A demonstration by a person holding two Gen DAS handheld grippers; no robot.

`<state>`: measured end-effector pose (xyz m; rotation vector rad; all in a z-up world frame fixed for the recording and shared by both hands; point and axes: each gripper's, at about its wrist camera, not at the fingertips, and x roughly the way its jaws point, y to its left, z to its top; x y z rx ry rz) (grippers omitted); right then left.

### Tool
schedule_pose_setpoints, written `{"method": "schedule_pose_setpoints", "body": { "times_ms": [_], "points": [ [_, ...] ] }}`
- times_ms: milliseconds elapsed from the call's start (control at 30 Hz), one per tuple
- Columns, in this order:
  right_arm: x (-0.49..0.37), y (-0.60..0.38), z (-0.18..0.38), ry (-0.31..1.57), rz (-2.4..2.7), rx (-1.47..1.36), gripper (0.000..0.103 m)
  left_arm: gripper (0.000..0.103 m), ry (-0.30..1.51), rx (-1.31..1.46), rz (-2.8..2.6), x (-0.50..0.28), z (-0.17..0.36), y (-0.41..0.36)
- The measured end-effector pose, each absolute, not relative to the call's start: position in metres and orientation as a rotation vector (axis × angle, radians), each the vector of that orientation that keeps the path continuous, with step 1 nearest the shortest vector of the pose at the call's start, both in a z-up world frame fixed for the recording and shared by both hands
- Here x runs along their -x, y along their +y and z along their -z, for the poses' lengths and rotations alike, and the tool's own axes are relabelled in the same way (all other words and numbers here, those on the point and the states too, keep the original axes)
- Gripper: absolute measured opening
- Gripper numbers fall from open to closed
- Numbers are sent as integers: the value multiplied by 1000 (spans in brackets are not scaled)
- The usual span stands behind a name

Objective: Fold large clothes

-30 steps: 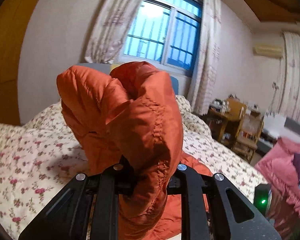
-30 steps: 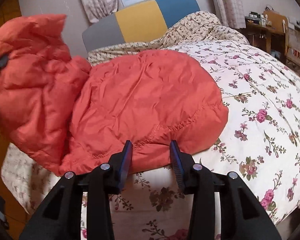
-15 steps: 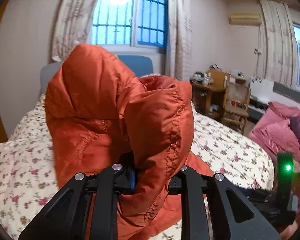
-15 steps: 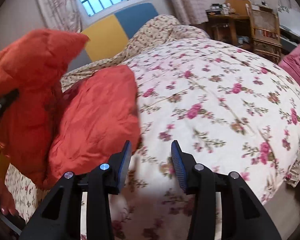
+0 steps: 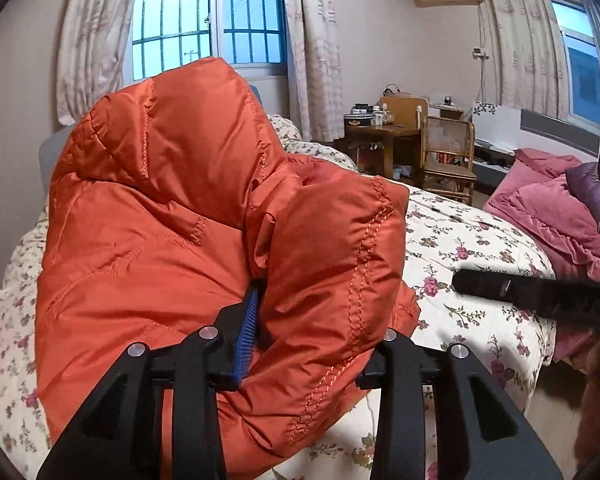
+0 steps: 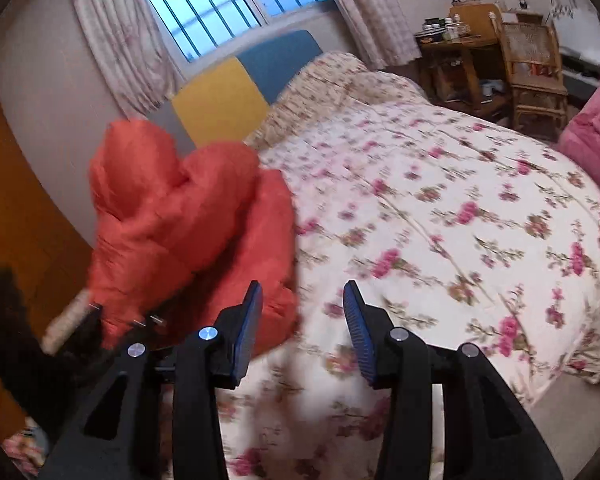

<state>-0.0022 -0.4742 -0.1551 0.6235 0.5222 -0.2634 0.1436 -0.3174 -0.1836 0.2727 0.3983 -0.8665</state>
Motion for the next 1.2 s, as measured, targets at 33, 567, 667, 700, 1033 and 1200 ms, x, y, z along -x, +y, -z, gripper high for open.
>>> {"method": "schedule_pose_setpoints", "body": {
  "times_ms": [33, 567, 667, 700, 1033, 1200],
  "points": [
    [2, -473, 150, 503, 240, -625, 46, 36, 396, -268, 869, -143, 184, -315],
    [-61, -450, 148, 698, 165, -539, 4, 48, 386, -372, 939, -110, 191, -297],
    [-62, -455, 170, 731, 186, -548, 4, 53, 421, -287, 977, -107, 185, -269],
    [-62, -457, 176, 730, 187, -558, 4, 53, 438, -250, 967, -110, 181, -258],
    [-58, -454, 182, 718, 213, -528, 4, 53, 519, 72, 540, -223, 148, -184],
    [-52, -455, 166, 680, 190, -538, 16, 53, 544, 91, 435, -279, 149, -187]
  ]
}}
